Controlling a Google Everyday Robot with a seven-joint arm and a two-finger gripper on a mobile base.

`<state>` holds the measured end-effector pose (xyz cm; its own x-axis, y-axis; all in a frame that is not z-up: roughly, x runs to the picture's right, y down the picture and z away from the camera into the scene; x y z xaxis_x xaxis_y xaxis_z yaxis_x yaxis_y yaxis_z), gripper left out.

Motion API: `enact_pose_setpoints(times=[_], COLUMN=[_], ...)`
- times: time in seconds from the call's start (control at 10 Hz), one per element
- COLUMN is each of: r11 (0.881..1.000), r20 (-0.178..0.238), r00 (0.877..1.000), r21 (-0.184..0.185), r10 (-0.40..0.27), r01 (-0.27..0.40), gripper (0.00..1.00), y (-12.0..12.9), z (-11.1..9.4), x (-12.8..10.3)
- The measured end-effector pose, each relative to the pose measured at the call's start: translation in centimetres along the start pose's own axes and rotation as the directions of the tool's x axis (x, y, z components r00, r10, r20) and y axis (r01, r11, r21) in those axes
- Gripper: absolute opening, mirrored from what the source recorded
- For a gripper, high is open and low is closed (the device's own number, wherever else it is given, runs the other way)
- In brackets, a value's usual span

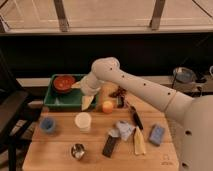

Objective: Stack cups into tray

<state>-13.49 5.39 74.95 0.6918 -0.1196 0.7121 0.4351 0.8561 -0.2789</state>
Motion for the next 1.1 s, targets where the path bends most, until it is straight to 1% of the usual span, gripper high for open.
enact_pose_setpoints(times=[0.2,0.3,0.4,0.9,1.0,1.1], r11=[1.0,0.999,0.998,0.998,0.997,0.995], r20=[-0.03,-0.032,-0.017,-0.016,-0.016,-0.016], r00=[1.0,0.999,1.0,1.0,1.0,0.999], r21=[-0.019,-0.036,-0.061,-0.064,-0.072,-0.093], r10=[-0.009,-0.012,-0.013,-0.015,-0.018,-0.033], r01=[0.009,0.011,0.012,0.014,0.017,0.031], gripper=[0.76,0.76,0.76,0.76,0.76,0.76], y=[2.5,3.5,4.3,4.3,4.3,4.5], z=[0.5,1.0,1.8,1.7,1.8,1.9], x=[-2.2,-3.1,-3.9,-3.9,-3.9,-4.3])
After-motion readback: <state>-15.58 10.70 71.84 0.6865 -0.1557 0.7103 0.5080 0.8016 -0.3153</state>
